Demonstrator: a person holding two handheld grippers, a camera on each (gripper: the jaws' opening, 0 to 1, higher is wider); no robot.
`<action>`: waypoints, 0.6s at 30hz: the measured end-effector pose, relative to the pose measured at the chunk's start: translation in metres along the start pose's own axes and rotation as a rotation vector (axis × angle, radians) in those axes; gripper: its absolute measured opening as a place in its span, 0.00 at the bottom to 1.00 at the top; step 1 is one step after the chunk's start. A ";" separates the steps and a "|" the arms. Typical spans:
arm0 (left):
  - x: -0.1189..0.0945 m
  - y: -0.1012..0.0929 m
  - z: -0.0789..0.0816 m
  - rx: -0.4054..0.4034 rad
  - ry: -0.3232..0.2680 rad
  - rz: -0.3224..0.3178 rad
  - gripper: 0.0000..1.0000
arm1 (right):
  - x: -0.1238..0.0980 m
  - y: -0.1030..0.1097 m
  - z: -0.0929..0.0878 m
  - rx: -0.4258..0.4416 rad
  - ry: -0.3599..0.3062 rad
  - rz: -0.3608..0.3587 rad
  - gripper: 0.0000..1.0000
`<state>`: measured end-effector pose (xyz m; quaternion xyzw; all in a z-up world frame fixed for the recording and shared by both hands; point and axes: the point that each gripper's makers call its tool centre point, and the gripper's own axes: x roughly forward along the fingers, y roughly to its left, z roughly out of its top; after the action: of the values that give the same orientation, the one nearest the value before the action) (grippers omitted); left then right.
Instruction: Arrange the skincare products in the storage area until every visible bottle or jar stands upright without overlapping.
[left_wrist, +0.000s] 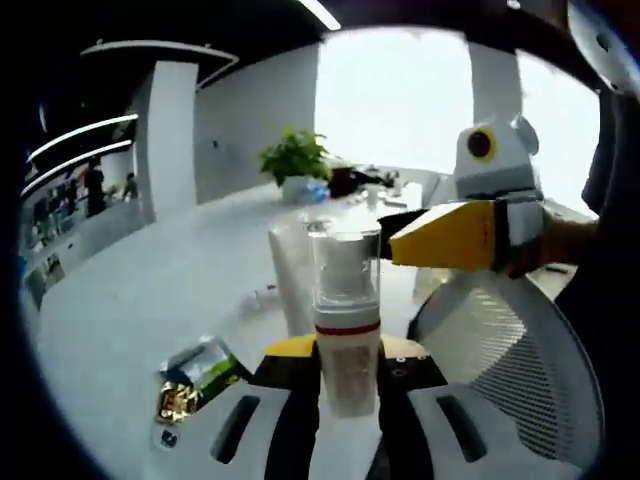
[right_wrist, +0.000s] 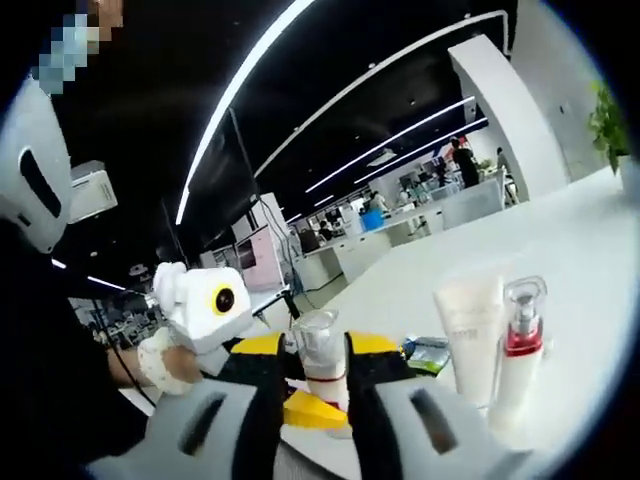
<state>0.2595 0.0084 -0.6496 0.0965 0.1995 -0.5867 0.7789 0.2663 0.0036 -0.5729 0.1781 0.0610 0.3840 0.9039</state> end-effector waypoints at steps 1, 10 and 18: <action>0.001 -0.003 0.001 0.054 -0.002 -0.020 0.17 | 0.000 -0.002 0.001 -0.016 0.022 0.018 0.25; 0.014 -0.023 0.004 0.063 -0.028 -0.146 0.17 | 0.005 0.014 -0.003 -0.156 0.118 0.162 0.23; 0.020 -0.018 0.005 0.049 -0.039 -0.129 0.17 | 0.008 0.008 -0.009 -0.200 0.145 0.157 0.21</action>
<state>0.2481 -0.0162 -0.6523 0.0908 0.1758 -0.6421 0.7407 0.2645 0.0168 -0.5777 0.0631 0.0733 0.4697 0.8775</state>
